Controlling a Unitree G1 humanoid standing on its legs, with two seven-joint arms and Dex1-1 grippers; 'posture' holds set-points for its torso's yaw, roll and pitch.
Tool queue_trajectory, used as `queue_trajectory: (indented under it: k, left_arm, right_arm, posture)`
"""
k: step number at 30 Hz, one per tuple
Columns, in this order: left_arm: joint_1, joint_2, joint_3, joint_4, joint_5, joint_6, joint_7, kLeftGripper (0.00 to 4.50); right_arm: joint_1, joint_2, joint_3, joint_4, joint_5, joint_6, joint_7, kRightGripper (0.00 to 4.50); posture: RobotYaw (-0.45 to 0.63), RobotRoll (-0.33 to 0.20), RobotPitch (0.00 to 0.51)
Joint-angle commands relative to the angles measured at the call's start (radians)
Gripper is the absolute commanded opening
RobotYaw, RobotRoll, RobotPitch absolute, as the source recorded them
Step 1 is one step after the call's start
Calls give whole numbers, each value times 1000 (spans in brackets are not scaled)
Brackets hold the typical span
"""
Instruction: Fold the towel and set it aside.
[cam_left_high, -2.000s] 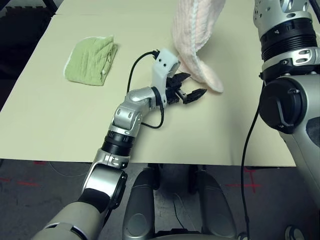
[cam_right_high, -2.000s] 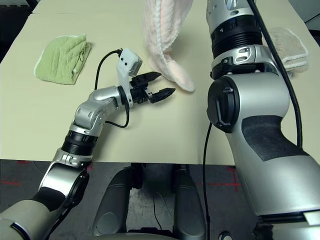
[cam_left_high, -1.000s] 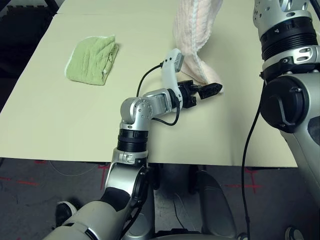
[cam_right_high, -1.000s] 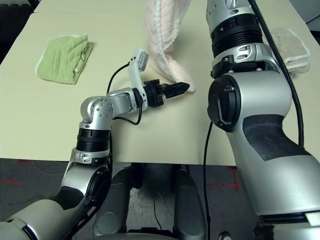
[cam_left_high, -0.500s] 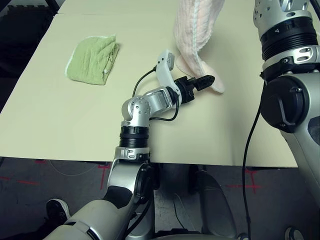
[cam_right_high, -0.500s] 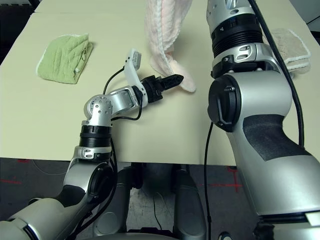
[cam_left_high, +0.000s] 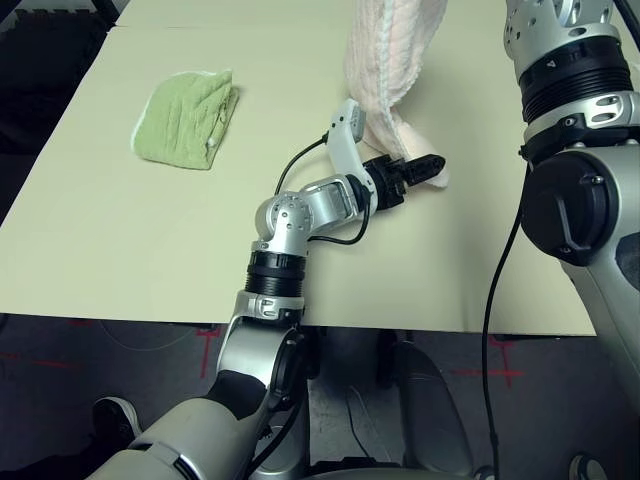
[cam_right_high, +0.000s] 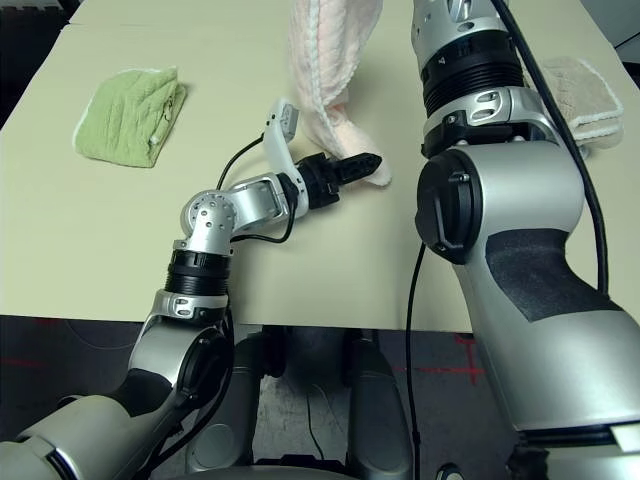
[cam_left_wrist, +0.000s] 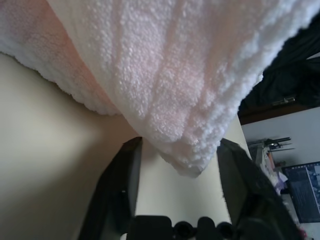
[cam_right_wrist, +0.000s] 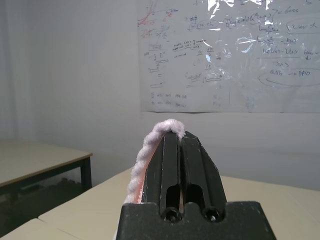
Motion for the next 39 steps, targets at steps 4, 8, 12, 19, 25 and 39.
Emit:
queue_trajectory:
  k: [4,8,12,19,25,39]
  left_arm:
    - [-17,-63,-14,12,22,-23,10,777]
    - [-21,-50,-3,-5,8,-13,9,777]
    - [-2,13,15,-65,-19,41,-8,777]
    - [25,154,43,-103,-2,98,-42,777]
    - [25,138,17,-92,50,42,-31,1721]
    - [24,115,30,-101,44,61,-71,4437]
  right_arm:
    - [-20,-9,-3,-4,-1,-13,5,0]
    - [-19,-11,-3,-3,-2,-13,6,0]
    - [-17,-26,-4,7,-9,-18,4,0]
    - [-13,-51,-7,28,-17,-28,-3,0]
    - [-12,-48,-6,32,-15,-30,-1,0]
    - [-13,-50,-3,28,-18,-29,2,0]
  posture:
    - [65,0,363]
    - [66,0,361]
    - [66,0,361]
    - [70,0,363]
    - [73,0,363]
    - [63,0,362]
